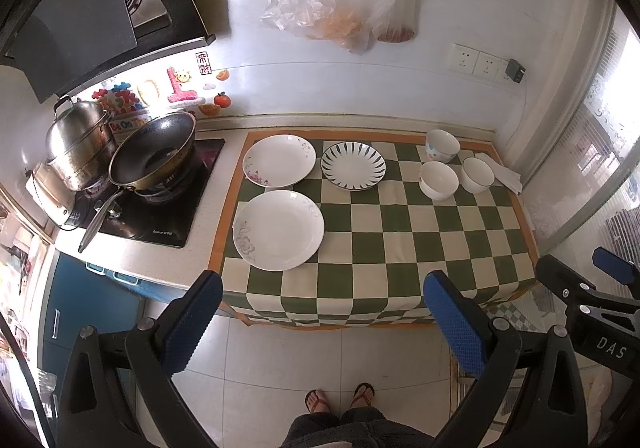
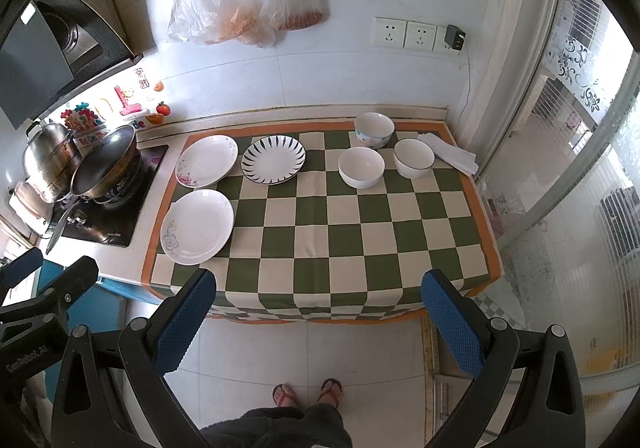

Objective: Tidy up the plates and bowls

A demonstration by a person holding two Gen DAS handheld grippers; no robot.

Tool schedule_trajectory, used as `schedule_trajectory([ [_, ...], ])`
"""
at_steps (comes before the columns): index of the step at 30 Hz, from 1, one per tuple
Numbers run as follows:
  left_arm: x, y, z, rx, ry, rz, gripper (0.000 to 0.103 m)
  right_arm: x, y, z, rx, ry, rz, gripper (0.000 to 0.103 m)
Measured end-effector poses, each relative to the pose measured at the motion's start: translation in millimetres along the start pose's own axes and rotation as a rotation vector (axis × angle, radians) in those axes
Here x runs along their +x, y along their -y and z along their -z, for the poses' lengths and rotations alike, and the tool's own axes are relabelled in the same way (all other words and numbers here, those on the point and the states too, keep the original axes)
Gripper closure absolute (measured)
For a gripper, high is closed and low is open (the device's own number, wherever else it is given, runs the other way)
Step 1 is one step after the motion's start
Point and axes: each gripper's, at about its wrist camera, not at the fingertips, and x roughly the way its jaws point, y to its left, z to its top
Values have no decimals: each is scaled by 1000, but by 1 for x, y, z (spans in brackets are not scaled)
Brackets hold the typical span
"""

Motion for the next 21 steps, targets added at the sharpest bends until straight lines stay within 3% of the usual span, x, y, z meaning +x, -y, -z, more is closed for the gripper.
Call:
schedule_trajectory([
  [21, 2, -15, 0, 0, 2, 0, 0, 0, -1, 1, -3, 0, 3, 0],
])
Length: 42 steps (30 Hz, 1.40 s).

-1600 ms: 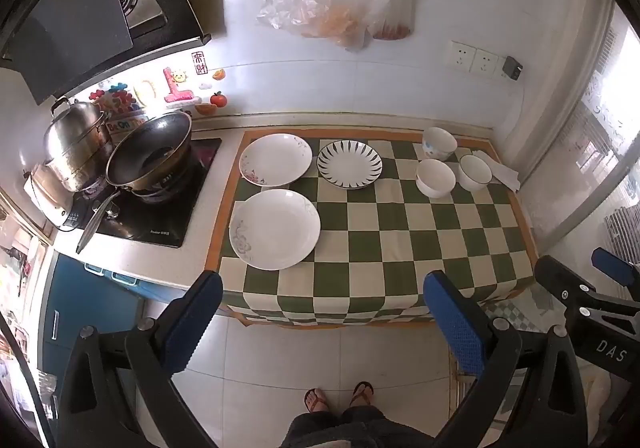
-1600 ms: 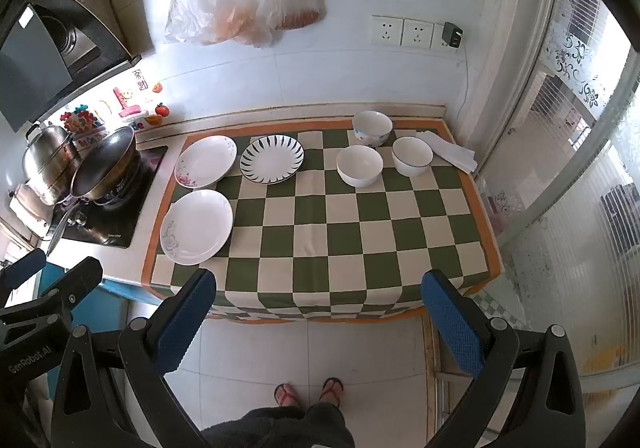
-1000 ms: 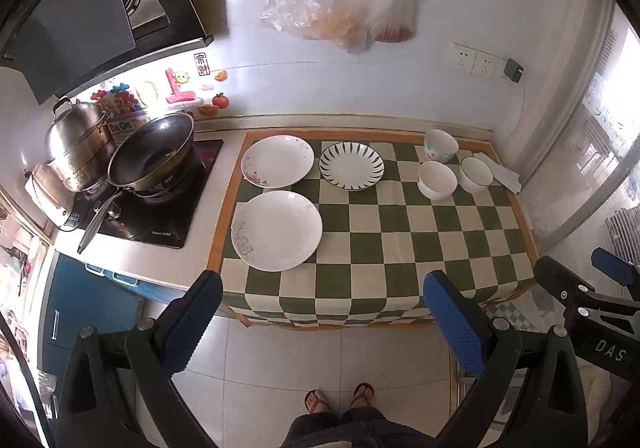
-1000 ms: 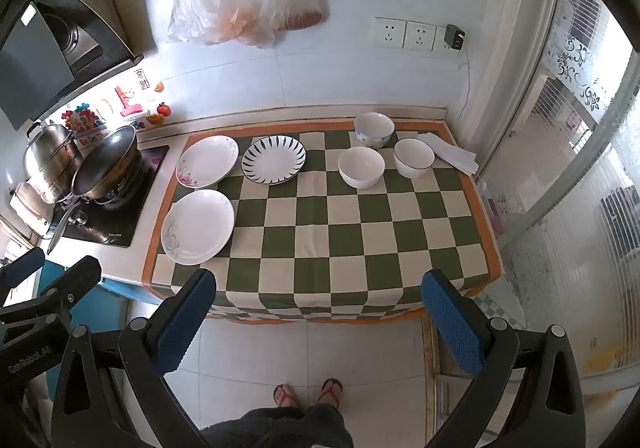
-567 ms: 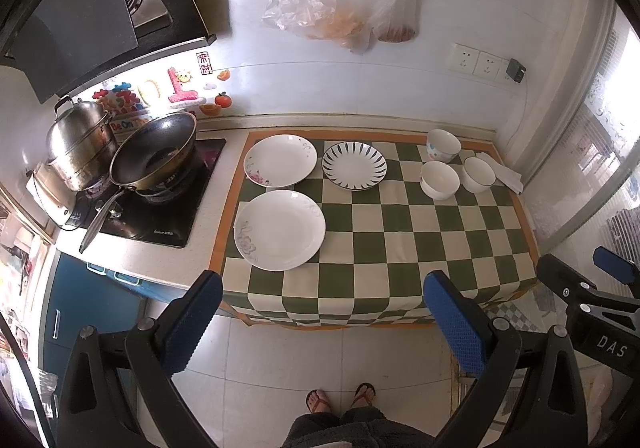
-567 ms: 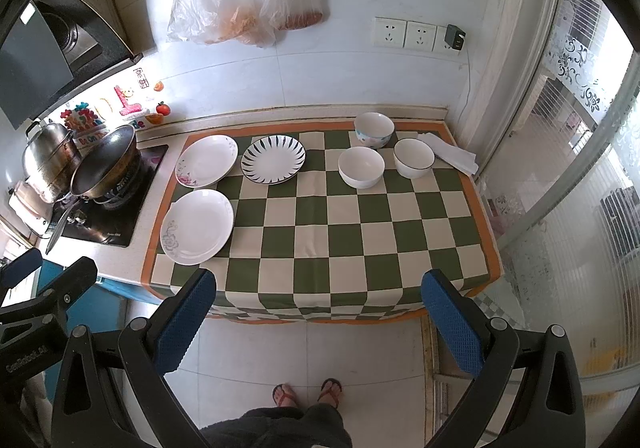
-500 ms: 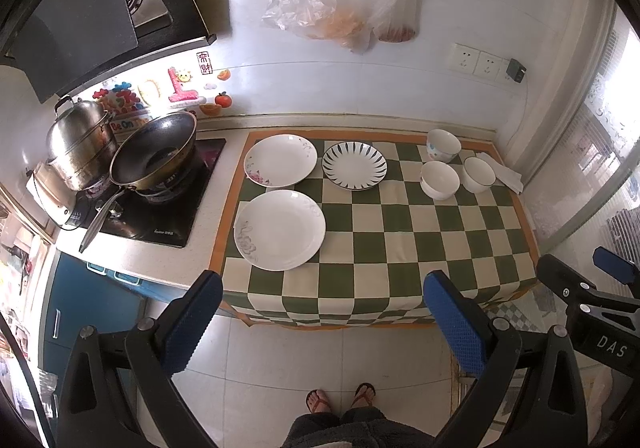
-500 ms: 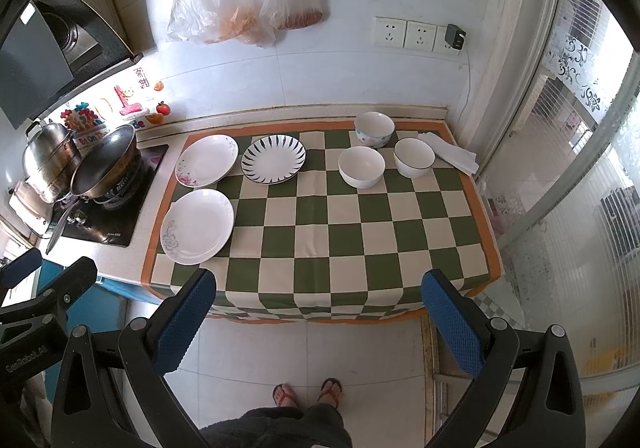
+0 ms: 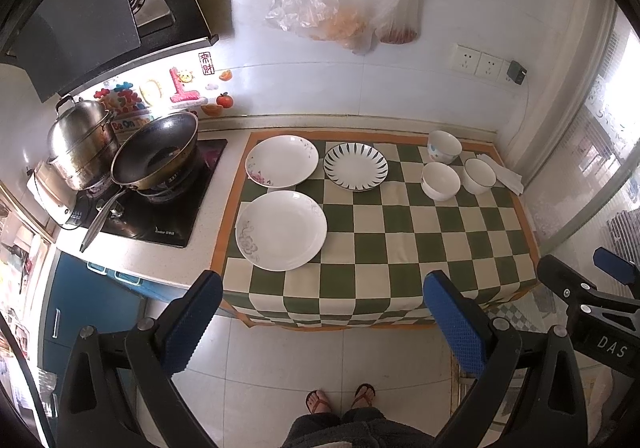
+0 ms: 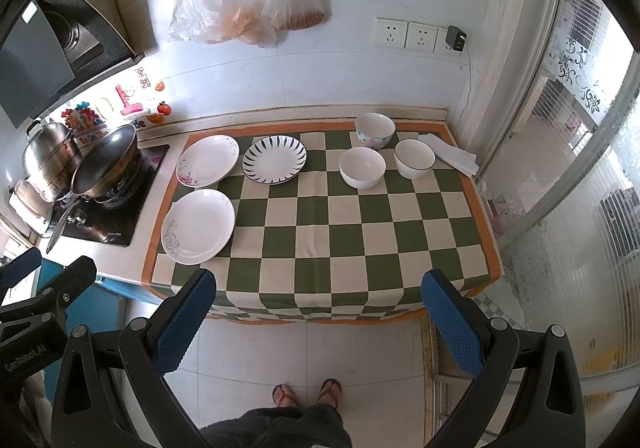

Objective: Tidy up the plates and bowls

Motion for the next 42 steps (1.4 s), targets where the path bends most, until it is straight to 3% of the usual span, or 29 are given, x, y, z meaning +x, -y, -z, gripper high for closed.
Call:
schedule_trajectory([
  [42, 0, -8, 9, -6, 3, 0, 0, -2, -8, -1, -9, -7, -2, 0],
])
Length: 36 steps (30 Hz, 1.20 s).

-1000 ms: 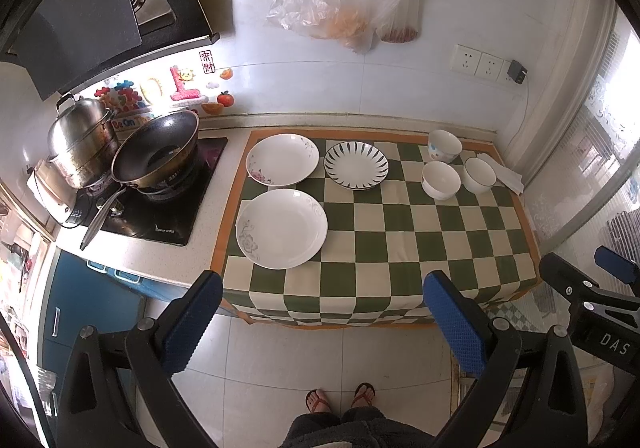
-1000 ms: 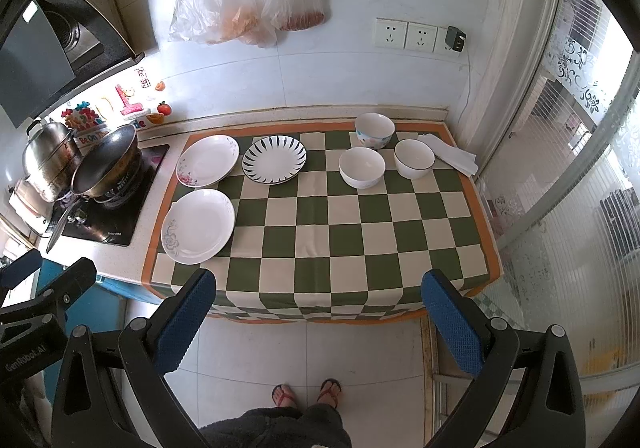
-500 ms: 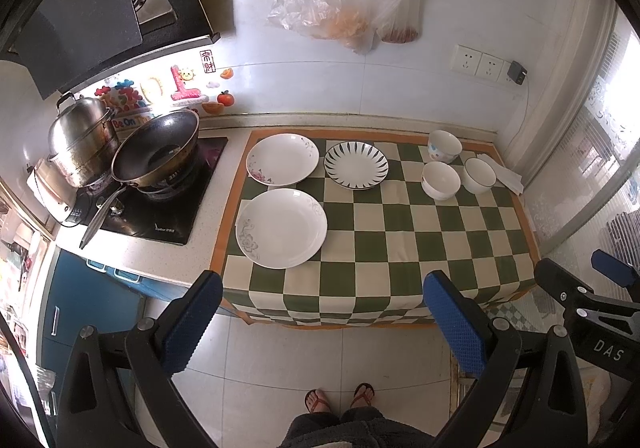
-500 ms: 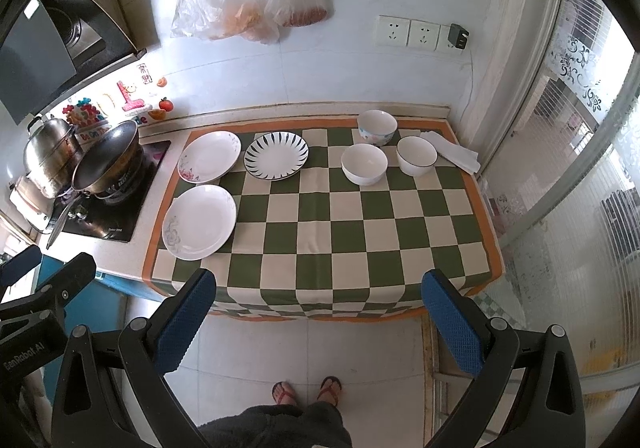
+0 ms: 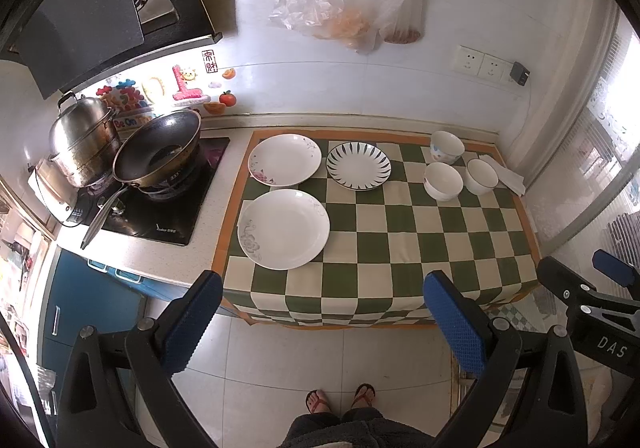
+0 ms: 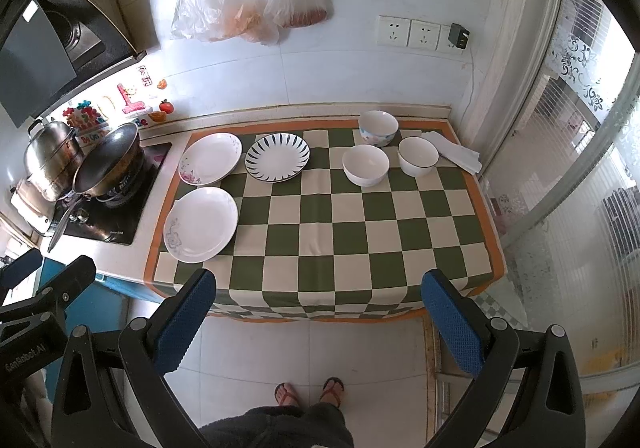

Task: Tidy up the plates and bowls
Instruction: 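Grasp the rim of the large grey-floral plate with the left tool while the right tool grips it too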

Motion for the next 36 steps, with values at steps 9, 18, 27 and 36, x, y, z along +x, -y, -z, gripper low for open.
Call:
schedule_trajectory([
  [9, 7, -8, 3, -17, 25, -43, 0, 11, -4, -3, 2, 8, -12, 0],
  [18, 76, -34, 8, -85, 43, -270, 0, 89, -28, -3, -100, 55, -105, 0],
  [27, 181, -93, 1, -173, -100, -268, 0, 223, -83, -3, -158, -63, -186, 0],
  [36, 321, -165, -21, -165, -300, -156, 10, 380, -131, -20, -89, -230, -228, 0],
])
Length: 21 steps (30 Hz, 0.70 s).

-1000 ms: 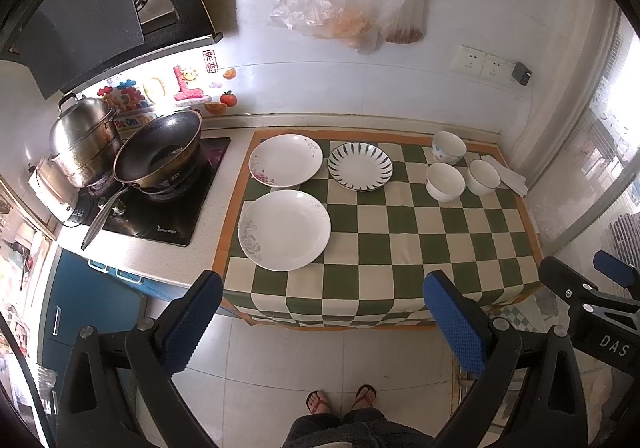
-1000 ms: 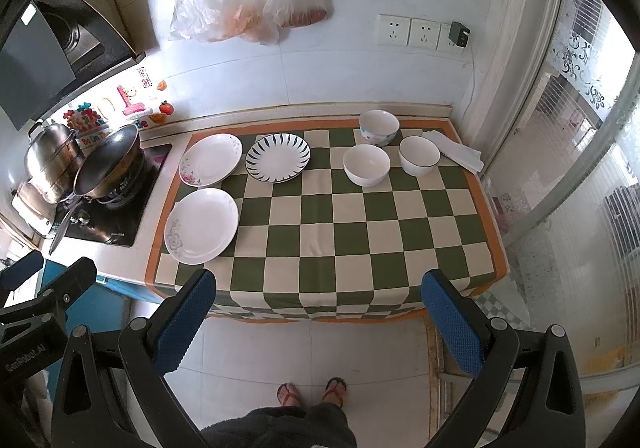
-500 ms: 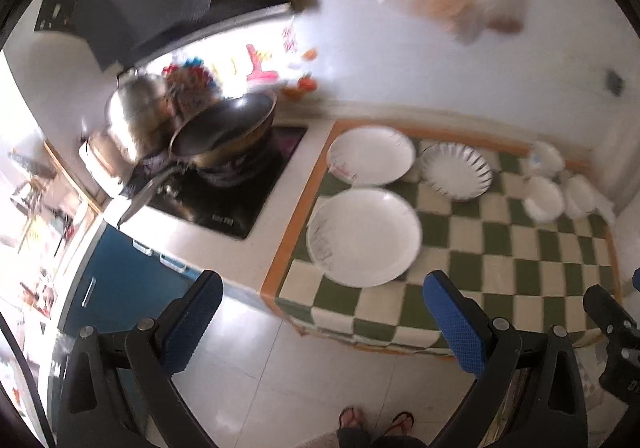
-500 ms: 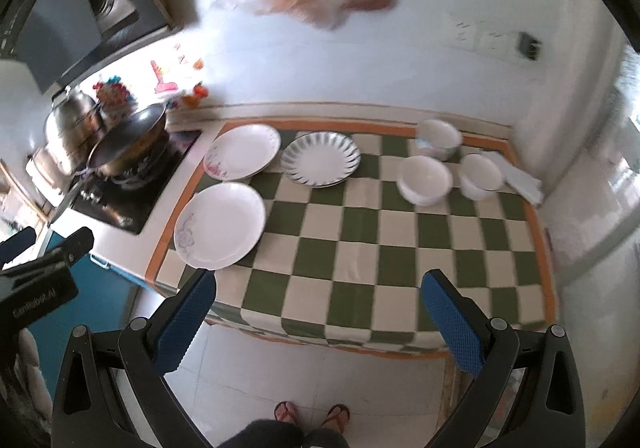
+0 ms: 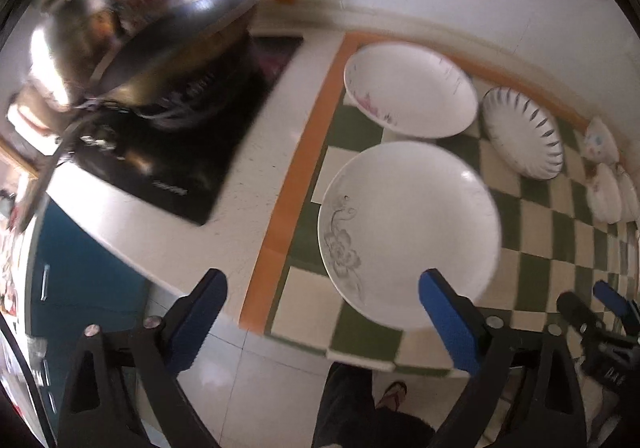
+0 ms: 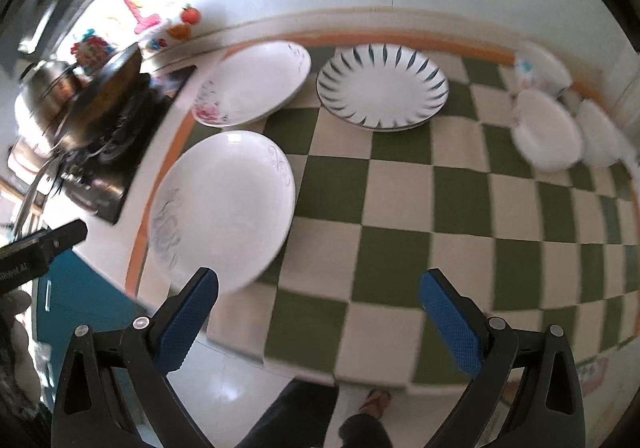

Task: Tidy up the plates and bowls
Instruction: 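Grasp the rim of the large grey-floral plate with the left tool while the right tool grips it too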

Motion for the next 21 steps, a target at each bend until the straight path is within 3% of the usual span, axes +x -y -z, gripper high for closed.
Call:
schedule_trajectory([
  [7, 79, -10, -35, 67, -152, 90, 19, 78, -4, -33, 70, -106, -6, 7],
  [9, 98, -12, -42, 76, -186, 106, 29, 92, -6, -39, 75, -129, -14, 11],
  [11, 112, -13, -45, 85, -217, 132, 35, 104, -10, -44, 81, -155, -17, 19],
  [15, 130, -8, -50, 109, -253, 176, 58, 120, -13, -49, 110, -199, -47, 32],
  [21, 141, -7, -56, 99, -272, 224, 75, 140, -12, -54, 125, -253, -106, 57],
])
